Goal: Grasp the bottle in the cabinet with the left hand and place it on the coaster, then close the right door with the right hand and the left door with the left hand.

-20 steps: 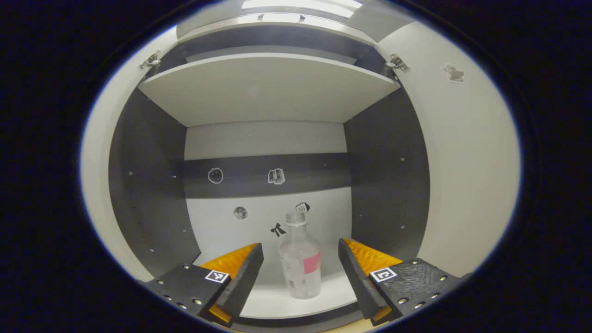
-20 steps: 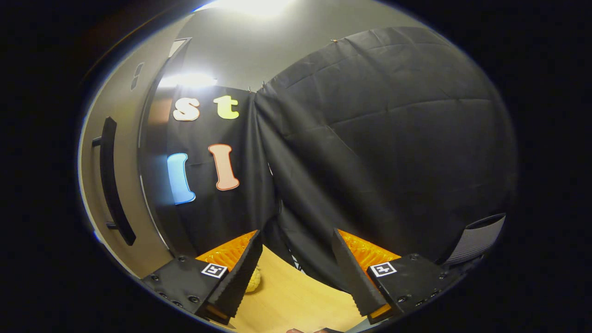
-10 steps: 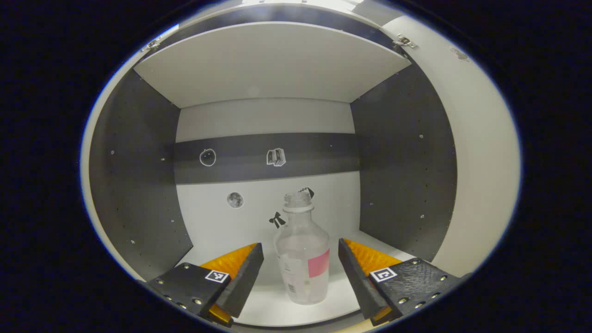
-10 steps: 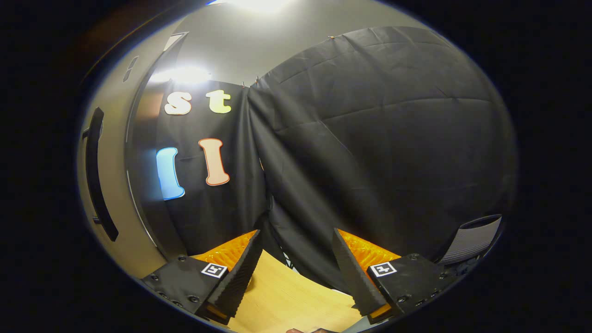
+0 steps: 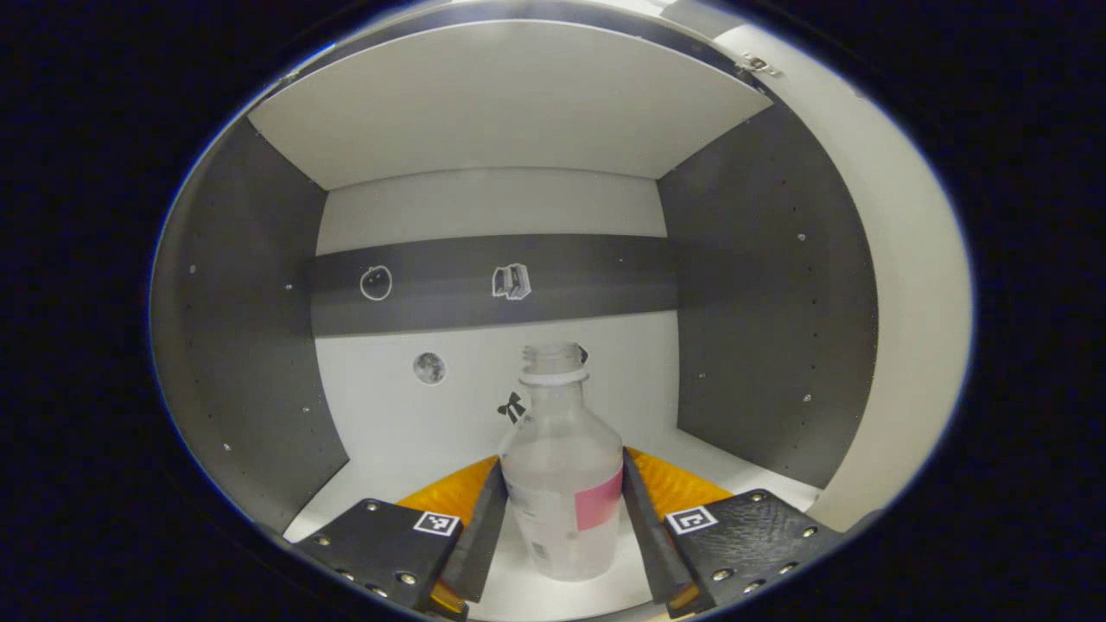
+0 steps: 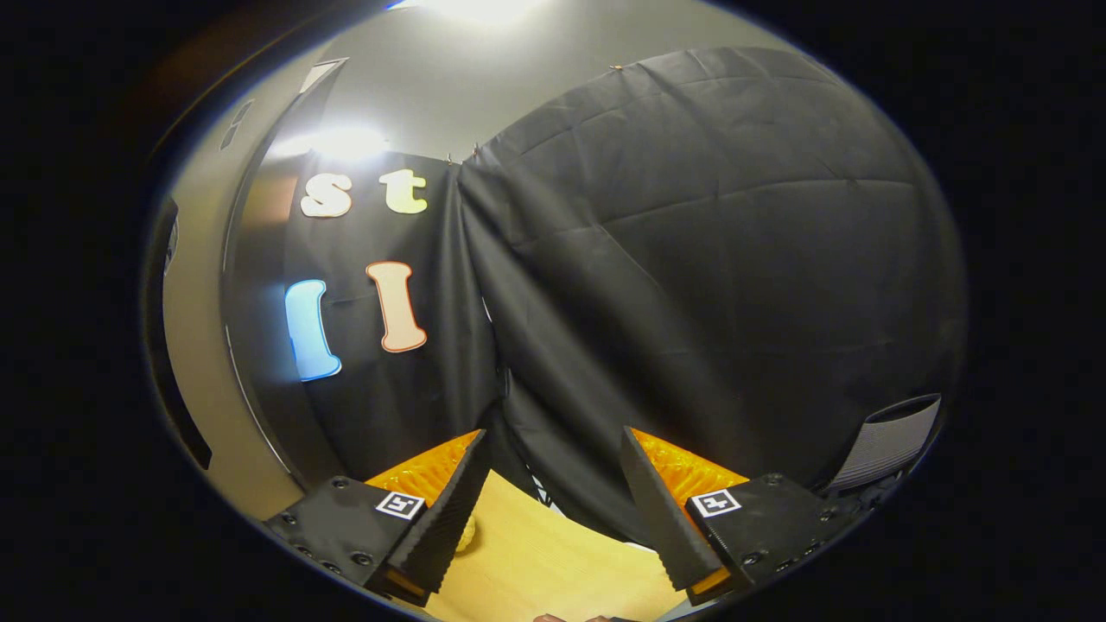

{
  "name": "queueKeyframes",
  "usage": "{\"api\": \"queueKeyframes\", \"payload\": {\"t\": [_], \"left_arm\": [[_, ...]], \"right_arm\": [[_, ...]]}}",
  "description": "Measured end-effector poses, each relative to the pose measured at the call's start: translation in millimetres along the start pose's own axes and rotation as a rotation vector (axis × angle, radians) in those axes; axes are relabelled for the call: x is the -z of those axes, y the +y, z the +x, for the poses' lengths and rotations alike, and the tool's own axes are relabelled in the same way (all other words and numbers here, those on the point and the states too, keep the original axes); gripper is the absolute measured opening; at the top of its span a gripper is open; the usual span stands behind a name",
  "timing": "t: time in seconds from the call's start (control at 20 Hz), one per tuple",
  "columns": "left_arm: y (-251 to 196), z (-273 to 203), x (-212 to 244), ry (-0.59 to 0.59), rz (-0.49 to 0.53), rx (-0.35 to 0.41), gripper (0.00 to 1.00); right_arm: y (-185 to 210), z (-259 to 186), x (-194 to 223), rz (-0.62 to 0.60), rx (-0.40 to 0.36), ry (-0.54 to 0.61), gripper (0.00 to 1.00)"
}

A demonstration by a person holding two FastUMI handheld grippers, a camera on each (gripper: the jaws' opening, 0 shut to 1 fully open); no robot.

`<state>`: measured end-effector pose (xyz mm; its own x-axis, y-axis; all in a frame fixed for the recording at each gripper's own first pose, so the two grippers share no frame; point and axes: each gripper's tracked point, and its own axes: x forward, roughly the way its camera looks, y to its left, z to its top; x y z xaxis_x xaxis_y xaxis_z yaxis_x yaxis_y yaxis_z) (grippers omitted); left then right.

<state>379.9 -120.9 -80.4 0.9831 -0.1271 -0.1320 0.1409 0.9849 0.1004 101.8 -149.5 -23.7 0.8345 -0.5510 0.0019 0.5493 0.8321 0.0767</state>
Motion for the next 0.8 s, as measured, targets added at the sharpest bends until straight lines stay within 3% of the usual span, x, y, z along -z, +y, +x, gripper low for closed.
{"api": "queueKeyframes", "payload": {"t": [0.5,0.55,0.7,0.75,0.8], "left_arm": [[16,-35,-17,-0.015,-0.041,-0.029,0.65],[17,-40,-23,-0.021,-0.034,-0.031,0.72],[14,-66,-40,-0.052,-0.014,-0.027,0.72],[13,-73,-45,-0.058,0.000,-0.022,0.72],[11,-80,-49,-0.066,0.017,-0.017,0.72]], "right_arm": [[12,11,5,-0.003,-0.059,0.020,0.96],[11,10,6,0.004,-0.063,0.028,0.96],[12,4,7,0.025,-0.085,0.043,0.92],[12,1,7,0.027,-0.089,0.044,0.96],[11,-2,7,0.031,-0.094,0.047,0.92]]}}
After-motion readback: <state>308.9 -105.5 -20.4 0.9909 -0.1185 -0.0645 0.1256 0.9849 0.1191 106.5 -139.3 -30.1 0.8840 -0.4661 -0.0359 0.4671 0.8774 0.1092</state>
